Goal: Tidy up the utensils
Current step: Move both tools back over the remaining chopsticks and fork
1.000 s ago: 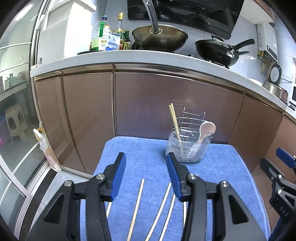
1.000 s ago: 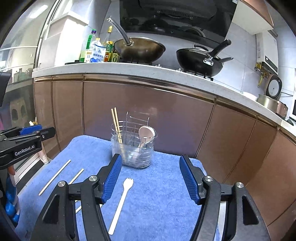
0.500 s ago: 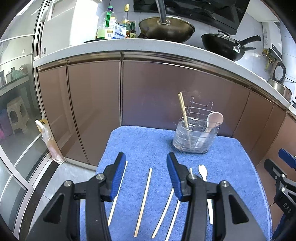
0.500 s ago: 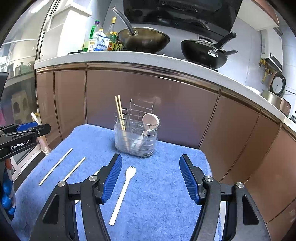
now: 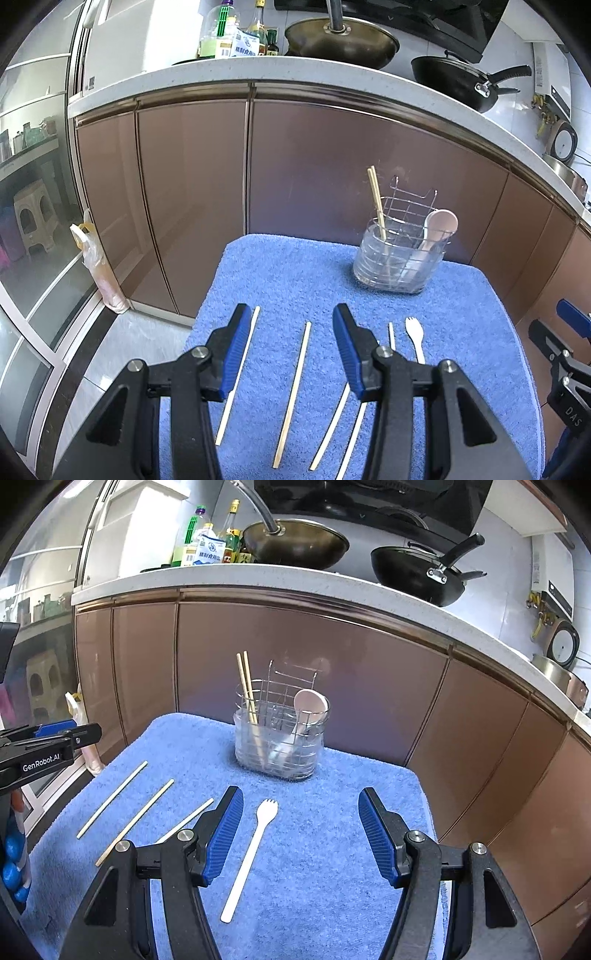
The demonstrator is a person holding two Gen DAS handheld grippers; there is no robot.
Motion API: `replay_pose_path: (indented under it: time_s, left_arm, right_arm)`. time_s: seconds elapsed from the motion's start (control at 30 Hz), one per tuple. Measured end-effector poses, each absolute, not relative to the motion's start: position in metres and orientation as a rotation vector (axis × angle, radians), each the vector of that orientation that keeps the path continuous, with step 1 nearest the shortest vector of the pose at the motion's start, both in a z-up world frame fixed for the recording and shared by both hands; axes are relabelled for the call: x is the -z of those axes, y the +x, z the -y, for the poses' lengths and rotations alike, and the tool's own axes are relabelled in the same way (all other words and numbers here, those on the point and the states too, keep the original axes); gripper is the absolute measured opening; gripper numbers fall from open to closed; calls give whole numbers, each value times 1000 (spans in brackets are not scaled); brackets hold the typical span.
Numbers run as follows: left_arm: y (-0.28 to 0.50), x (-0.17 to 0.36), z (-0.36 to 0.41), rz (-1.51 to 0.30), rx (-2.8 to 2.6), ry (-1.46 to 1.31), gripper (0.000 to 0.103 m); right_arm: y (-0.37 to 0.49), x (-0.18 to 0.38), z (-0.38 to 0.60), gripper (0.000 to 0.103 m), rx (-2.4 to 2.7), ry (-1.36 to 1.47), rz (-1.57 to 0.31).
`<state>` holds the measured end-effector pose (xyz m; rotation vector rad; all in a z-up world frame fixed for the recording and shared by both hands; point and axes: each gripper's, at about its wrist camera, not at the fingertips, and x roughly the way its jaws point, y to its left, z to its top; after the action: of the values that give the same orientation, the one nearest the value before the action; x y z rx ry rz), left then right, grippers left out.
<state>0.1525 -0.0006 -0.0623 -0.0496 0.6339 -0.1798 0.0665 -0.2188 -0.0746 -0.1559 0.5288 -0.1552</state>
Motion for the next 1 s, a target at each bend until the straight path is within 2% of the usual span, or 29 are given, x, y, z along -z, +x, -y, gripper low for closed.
replay_pose_path:
  time_s: [1.0]
  left_arm:
    - [137,71,6,-652,127,51,44]
  right_arm:
    - [70,88,223,64,167,-146,-578]
